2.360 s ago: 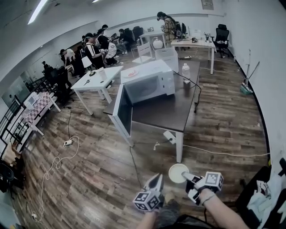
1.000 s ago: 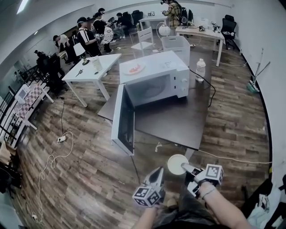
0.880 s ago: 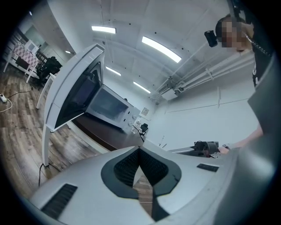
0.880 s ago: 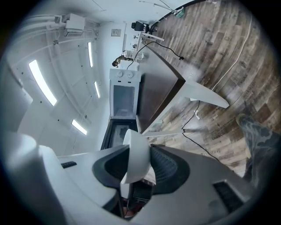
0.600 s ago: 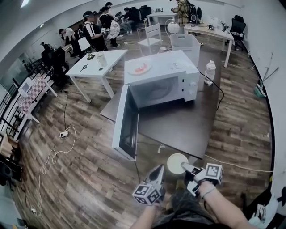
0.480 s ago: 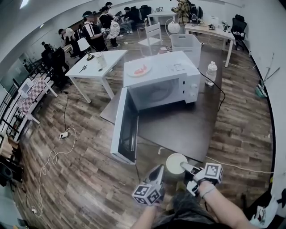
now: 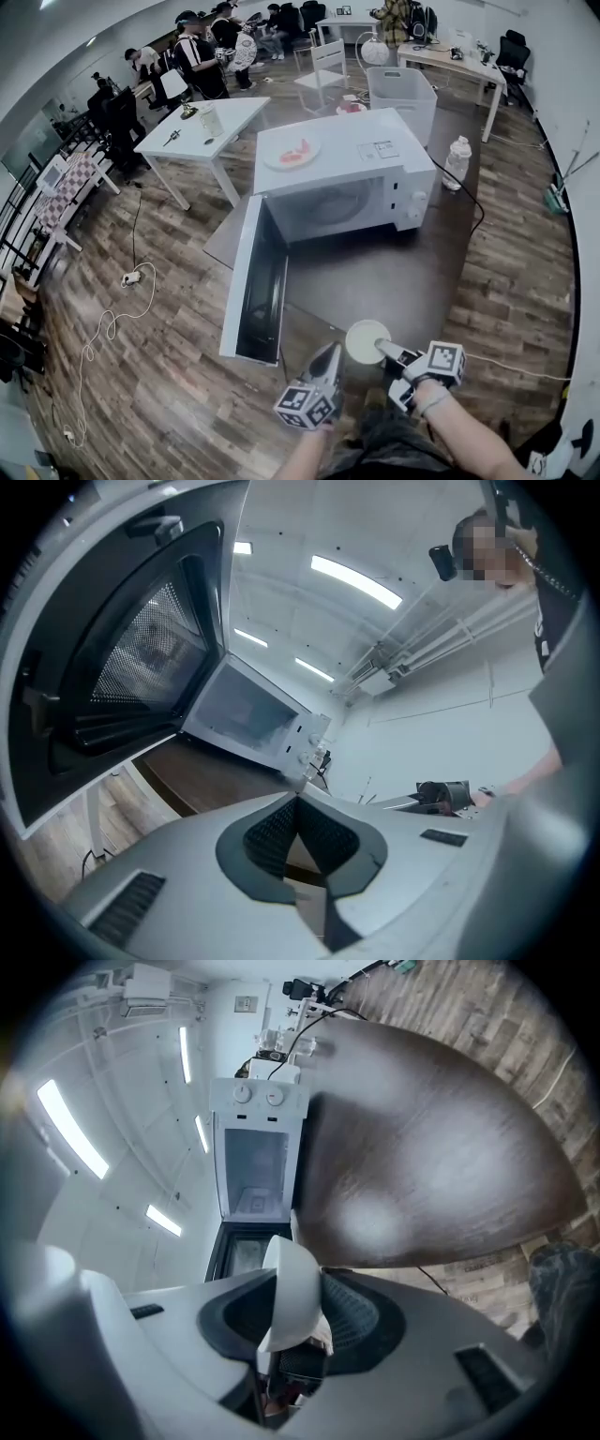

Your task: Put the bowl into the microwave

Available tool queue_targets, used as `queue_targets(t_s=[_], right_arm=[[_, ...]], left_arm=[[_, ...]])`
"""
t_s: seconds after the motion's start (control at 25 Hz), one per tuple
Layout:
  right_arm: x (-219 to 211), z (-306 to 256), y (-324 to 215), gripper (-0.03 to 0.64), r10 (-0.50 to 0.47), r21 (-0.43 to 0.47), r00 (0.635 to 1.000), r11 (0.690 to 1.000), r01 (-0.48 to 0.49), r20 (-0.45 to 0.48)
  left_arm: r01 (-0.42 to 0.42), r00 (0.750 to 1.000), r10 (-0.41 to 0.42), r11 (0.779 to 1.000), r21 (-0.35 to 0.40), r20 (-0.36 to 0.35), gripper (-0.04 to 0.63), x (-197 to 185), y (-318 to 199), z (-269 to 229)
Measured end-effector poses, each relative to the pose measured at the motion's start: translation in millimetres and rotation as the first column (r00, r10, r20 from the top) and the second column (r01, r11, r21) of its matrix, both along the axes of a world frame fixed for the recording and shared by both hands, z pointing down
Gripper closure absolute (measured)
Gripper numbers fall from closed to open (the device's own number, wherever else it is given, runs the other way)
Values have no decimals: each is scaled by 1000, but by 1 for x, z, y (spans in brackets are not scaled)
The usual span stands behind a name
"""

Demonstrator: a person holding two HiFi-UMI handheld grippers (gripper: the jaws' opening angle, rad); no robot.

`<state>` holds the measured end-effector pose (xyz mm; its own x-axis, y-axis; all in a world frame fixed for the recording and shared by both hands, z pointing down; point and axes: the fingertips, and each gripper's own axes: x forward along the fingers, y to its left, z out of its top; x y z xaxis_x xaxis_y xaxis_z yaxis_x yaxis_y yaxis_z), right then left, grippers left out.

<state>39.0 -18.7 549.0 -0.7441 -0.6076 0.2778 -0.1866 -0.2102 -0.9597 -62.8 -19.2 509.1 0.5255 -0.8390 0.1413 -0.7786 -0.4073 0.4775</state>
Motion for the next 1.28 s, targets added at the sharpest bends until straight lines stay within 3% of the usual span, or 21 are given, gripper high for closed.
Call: queue_targets(t_s=[0.64,0.92,1.28], right_arm=[[5,-4,-83,482,-28,41,999,999,28,-17],[5,-4,-104,482,-44,18,999,999,44,-31],[-1,-5,-151,482,-24,56,998,998,27,-61]], left_arm=[[31,998,-33,999,43,57,595,3,-67,-6],[47,997,-50,997,57,61,595,7,-93,-15],[50,998,-53,997,65,46,595,4,-124,-11]])
